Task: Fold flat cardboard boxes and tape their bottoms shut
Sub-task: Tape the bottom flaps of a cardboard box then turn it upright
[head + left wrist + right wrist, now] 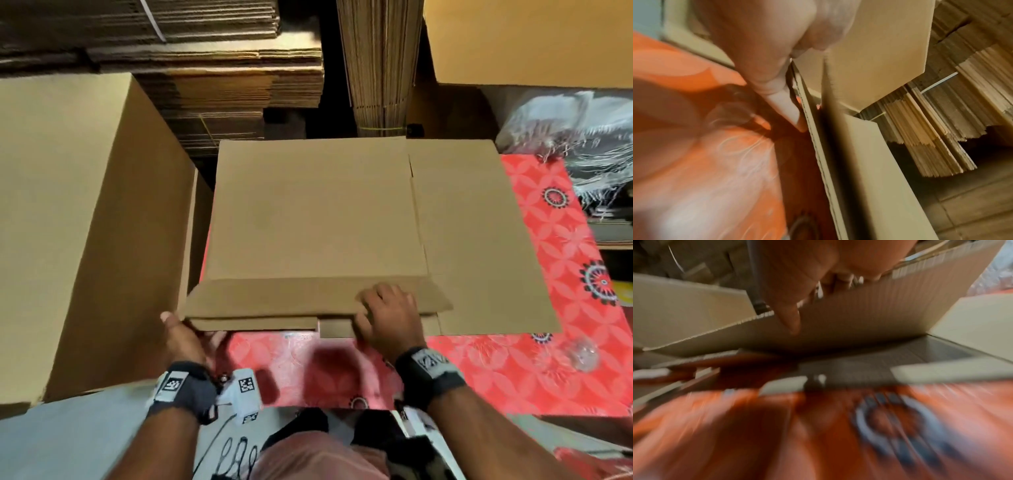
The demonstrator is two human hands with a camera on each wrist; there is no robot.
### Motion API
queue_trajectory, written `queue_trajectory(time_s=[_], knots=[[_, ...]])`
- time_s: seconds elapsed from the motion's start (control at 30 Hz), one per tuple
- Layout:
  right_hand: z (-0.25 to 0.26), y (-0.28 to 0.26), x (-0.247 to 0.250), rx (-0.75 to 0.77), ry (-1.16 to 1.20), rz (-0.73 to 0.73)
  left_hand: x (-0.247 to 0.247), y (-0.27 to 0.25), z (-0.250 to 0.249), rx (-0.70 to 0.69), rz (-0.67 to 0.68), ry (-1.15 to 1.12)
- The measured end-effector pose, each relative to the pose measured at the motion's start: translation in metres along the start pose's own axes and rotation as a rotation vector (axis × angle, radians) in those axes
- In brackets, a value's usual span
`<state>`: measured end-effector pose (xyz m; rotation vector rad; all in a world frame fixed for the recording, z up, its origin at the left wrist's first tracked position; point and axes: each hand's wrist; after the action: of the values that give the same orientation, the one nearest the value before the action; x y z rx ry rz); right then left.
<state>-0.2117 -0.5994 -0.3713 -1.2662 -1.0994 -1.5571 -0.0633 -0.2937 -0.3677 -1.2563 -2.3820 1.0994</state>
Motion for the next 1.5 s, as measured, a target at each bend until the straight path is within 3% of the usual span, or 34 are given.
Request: queue_trajectory(time_s=[0.1,0.17,0.23,0.27,0.33,0.43,0.5,0.57,0.6,0.67,0.9,1.1,1.3,1.5], knots=[[-0.004,-0.053,-0.023,0.004,-0.006,0.353,0.008,-0.014,0.020,0.139,0.009,-0.003],[-0.009,-0.069,-0.031,0.075,0.007,0.506,0.011,-0.023,0.029,0.191,-0.022,0.077],[-0.015,-0.069,-0.032,0.100,0.147,0.505,0.009,-0.027,0.037,0.219,0.001,0.145],[-0.018,-0.068,-0.031,0.037,0.279,0.474,0.011,-0.026,0.041,0.237,0.009,0.169],[-0.023,-0.062,-0.018,-0.268,0.553,0.375,0.012,-0.024,0.048,0.237,0.032,0.196],[-0.044,-0.053,0.008,-1.104,0.793,-0.021,0.003,-0.026,0.063,0.257,0.096,0.218],[-0.064,-0.049,0.018,-1.539,0.890,-0.059,-0.003,-0.037,0.072,0.296,0.155,0.245],[-0.079,-0.047,0.017,-1.735,1.172,-0.031,-0.007,-0.046,0.080,0.289,0.195,0.257],[-0.083,-0.046,0.015,-1.760,1.367,-0.050,-0.008,-0.047,0.083,0.270,0.205,0.265],[-0.090,-0.045,0.010,-1.779,1.539,-0.076,-0.008,-0.047,0.088,0.257,0.221,0.262],[-0.095,-0.044,0.022,-1.672,1.709,0.033,-0.017,-0.061,0.081,0.242,0.289,0.274],[-0.097,-0.019,0.049,-1.486,1.736,0.073,-0.036,-0.066,0.063,0.189,0.239,0.144],[-0.104,0.002,0.074,-1.321,1.763,-0.028,-0.070,-0.087,0.040,0.034,0.311,-0.036],[-0.133,0.025,0.119,-1.222,1.886,0.046,-0.083,-0.143,0.028,-0.136,0.393,-0.152]])
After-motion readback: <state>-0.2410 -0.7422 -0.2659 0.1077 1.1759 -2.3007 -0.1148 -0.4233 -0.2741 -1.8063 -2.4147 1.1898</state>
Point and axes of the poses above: each hand's wrist, its own y-axis towards the middle knuckle, its own x-axis out of the back of the hand, z = x × y, and after that the axes turned 10 degrees about -y, right-handed
